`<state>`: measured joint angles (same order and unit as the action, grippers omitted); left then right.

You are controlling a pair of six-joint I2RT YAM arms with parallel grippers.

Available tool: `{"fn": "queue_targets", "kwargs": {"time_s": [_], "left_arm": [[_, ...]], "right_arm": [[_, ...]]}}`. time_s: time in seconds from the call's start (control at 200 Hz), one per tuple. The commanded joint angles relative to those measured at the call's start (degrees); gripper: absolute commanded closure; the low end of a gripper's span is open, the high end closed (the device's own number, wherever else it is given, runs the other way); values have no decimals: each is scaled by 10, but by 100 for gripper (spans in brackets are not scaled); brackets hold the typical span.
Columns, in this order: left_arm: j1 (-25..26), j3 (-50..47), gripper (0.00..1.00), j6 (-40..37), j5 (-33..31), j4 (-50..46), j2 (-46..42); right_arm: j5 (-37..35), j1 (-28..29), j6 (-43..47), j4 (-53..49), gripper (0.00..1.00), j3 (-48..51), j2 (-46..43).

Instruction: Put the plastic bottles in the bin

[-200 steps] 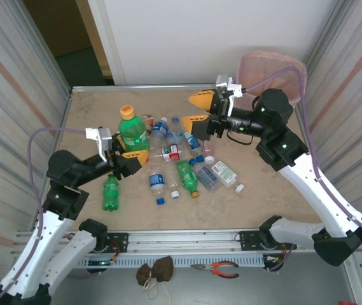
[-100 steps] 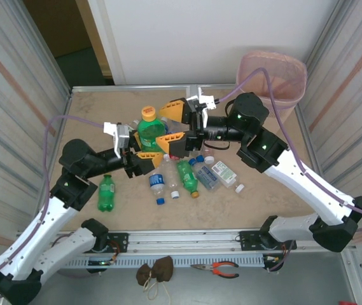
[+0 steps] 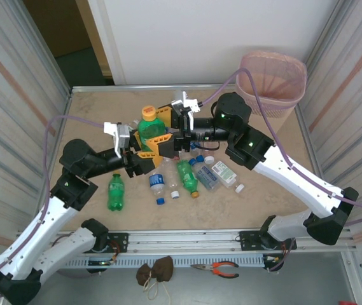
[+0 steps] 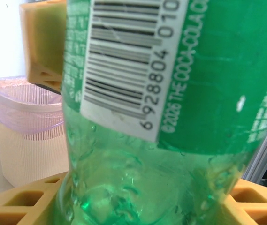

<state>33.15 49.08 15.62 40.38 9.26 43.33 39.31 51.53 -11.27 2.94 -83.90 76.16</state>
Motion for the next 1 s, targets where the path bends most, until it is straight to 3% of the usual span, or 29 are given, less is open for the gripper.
{"fn": "queue_targets", "kwargs": {"time_s": [0.0, 0.281, 0.646, 0.812, 0.992], "left_arm": [[6, 20, 61, -13, -7, 18, -8], [6, 18, 58, -12, -15, 16, -11], [6, 1, 28, -23, -72, -14, -47], [6, -11, 23, -25, -98, -40, -75], [6, -20, 22, -28, -119, -75, -95]], "right_arm": [[10, 6, 13, 4, 30, -8, -2], [13, 6, 12, 7, 43, -10, 1], [-32, 1, 3, 9, 48, -25, -8], [-62, -33, -13, -14, 50, -41, -10], [-90, -109, -57, -25, 52, -49, -13]]}}
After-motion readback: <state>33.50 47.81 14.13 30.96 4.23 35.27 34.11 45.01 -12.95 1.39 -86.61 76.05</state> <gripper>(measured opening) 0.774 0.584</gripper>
